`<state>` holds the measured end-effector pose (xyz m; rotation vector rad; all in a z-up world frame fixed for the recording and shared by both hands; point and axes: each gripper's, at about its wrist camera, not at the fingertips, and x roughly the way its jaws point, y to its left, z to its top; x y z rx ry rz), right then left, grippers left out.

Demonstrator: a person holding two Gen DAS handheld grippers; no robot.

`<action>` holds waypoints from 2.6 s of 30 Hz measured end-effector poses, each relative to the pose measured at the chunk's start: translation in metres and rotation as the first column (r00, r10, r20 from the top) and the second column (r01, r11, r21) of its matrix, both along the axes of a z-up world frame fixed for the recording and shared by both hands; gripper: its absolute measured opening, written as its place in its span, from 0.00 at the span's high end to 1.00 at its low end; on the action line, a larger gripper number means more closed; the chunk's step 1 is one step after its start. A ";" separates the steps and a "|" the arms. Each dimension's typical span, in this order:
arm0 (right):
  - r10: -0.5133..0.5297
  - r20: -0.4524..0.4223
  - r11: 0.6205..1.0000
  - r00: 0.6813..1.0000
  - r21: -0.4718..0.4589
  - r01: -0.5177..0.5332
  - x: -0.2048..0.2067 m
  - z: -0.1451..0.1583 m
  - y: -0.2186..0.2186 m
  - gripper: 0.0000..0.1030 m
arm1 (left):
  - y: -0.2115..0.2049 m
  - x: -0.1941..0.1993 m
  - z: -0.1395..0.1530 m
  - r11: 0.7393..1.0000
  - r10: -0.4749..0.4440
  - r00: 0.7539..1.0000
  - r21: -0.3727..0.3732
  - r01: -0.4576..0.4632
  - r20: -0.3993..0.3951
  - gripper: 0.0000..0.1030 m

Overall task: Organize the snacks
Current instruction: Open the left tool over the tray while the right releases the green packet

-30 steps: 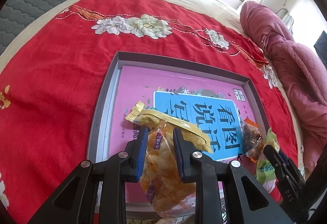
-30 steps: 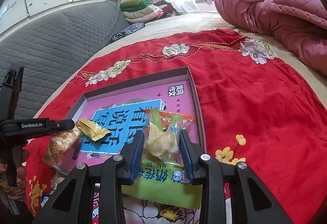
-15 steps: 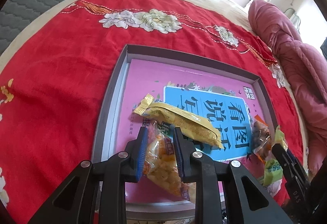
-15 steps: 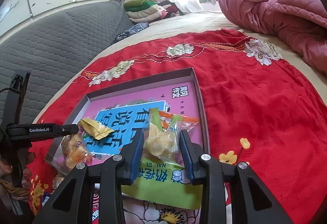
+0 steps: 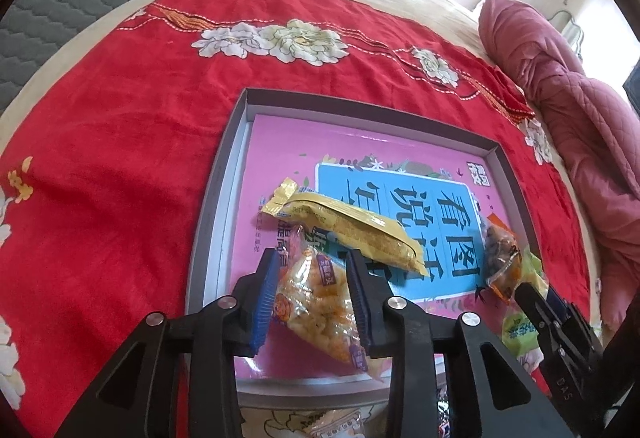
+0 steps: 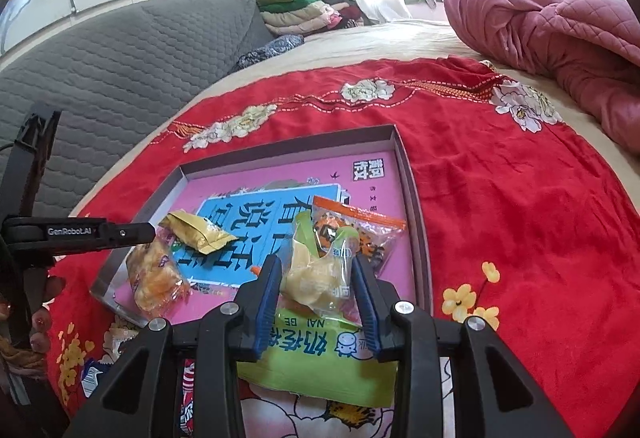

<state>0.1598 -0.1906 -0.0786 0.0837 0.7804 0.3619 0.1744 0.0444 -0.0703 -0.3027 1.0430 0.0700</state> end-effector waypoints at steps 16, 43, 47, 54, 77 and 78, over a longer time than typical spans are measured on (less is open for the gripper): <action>-0.080 -0.089 0.996 0.993 -0.035 0.077 0.007 -0.004 0.005 0.58 | 0.002 -0.012 0.004 0.998 -0.043 0.999 -0.039 0.043 -0.010 0.61; -0.183 -0.167 0.982 0.969 -0.074 0.173 0.026 -0.002 0.002 0.52 | 0.012 -0.033 0.010 0.997 -0.066 0.998 -0.050 0.066 -0.006 0.53; -0.196 -0.173 0.979 0.965 -0.097 0.182 0.036 -0.001 0.008 0.52 | 0.009 -0.034 0.011 0.994 -0.085 0.996 -0.071 0.085 0.005 0.53; -0.221 -0.197 0.975 0.955 -0.072 0.211 0.043 -0.002 0.010 0.52 | 0.002 -0.037 0.014 0.988 -0.132 0.991 -0.074 0.133 0.013 0.50; -0.255 -0.172 0.967 0.951 -0.051 0.250 0.029 0.015 0.002 0.31 | 0.003 -0.052 0.025 0.982 -0.168 0.985 -0.079 0.170 0.028 0.45; -0.254 -0.168 0.967 0.953 -0.047 0.250 0.028 0.017 0.002 0.31 | 0.003 -0.052 0.026 0.982 -0.170 0.985 -0.081 0.172 0.029 0.45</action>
